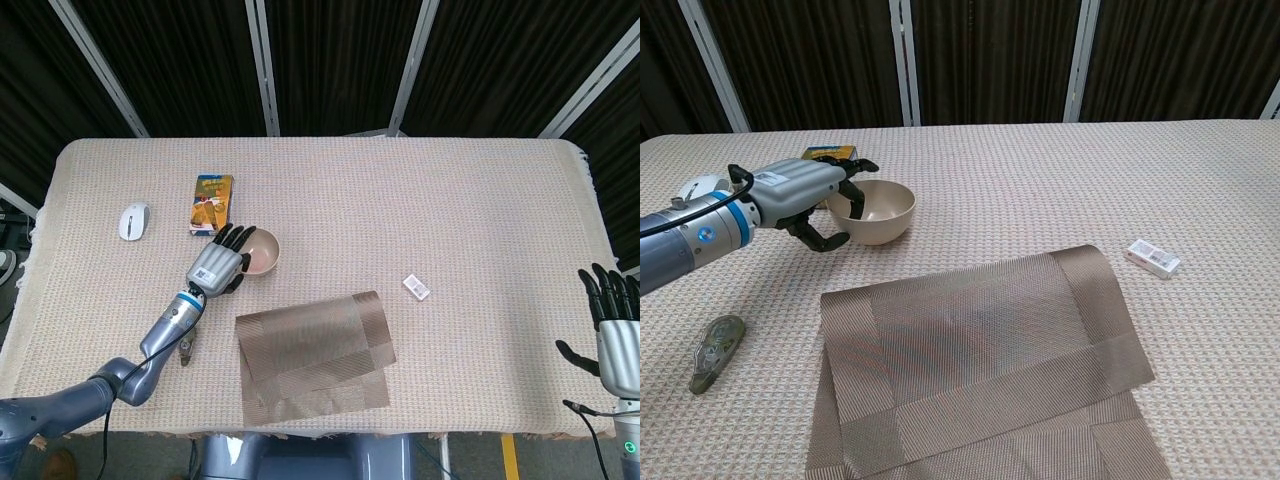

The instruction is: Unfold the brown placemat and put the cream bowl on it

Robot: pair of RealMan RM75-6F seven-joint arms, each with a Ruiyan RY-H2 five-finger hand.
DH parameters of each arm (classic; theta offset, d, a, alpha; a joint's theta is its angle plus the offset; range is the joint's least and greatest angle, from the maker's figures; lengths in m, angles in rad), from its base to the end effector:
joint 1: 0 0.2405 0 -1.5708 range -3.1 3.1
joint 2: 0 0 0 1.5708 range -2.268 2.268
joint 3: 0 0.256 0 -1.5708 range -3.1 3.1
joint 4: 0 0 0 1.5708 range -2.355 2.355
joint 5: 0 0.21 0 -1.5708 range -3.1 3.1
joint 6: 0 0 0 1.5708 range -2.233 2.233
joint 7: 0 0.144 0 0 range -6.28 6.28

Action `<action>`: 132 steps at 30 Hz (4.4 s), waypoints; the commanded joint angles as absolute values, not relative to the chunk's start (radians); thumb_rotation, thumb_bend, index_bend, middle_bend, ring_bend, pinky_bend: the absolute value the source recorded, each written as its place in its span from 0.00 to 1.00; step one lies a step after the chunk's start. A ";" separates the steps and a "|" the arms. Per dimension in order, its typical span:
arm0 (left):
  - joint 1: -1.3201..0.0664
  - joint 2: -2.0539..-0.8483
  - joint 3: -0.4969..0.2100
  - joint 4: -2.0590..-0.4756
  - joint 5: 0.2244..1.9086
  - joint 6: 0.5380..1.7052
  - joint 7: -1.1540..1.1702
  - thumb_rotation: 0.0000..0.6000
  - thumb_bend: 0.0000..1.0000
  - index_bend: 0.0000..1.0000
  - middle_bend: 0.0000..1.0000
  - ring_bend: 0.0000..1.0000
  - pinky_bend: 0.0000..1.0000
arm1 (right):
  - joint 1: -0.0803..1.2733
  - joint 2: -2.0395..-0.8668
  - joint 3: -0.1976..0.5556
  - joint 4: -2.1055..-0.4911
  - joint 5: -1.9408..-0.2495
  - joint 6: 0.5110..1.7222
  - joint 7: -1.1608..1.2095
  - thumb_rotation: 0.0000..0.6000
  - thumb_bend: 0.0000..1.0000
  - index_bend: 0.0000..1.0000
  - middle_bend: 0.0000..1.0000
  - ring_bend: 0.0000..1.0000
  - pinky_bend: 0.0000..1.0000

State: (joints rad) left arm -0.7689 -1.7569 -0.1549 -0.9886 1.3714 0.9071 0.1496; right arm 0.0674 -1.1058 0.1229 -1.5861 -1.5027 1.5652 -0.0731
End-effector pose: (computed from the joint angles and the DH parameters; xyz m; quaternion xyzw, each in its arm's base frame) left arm -0.1794 0.3773 -0.0541 -0.7781 -0.2959 -0.3476 0.4314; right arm -0.3086 -0.1897 0.1869 0.5784 -0.3139 0.3972 0.6397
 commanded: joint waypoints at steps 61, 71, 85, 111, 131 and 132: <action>-0.591 -1.527 0.166 -1.445 1.853 1.098 -0.015 1.00 0.07 0.35 0.00 0.00 0.00 | 0.055 -1.086 0.104 -1.628 -1.547 1.593 -0.061 1.00 0.00 0.00 0.00 0.00 0.00; -0.582 -1.596 0.200 -1.340 1.870 1.119 -0.063 1.00 0.19 0.37 0.00 0.00 0.00 | 0.061 -1.091 0.102 -1.626 -1.541 1.576 -0.070 1.00 0.00 0.00 0.00 0.00 0.00; -0.581 -1.676 0.211 -1.261 1.879 1.134 -0.065 1.00 0.19 0.37 0.00 0.00 0.00 | 0.062 -1.090 0.104 -1.626 -1.535 1.573 -0.067 1.00 0.00 0.00 0.00 0.00 0.00; -0.587 -1.729 0.217 -1.214 1.869 1.132 -0.001 1.00 0.28 0.39 0.00 0.00 0.00 | 0.062 -1.087 0.105 -1.624 -1.533 1.574 -0.058 1.00 0.00 0.00 0.00 0.00 0.00; -0.596 -1.747 0.217 -1.214 1.848 1.110 0.012 1.00 0.46 0.42 0.00 0.00 0.00 | 0.062 -1.084 0.105 -1.624 -1.536 1.578 -0.051 1.00 0.00 0.00 0.00 0.00 0.00; -0.596 -1.747 0.217 -1.215 1.848 1.110 0.014 1.00 0.46 0.42 0.00 0.00 0.00 | 0.062 -1.084 0.105 -1.624 -1.537 1.578 -0.051 1.00 0.00 0.00 0.00 0.00 0.00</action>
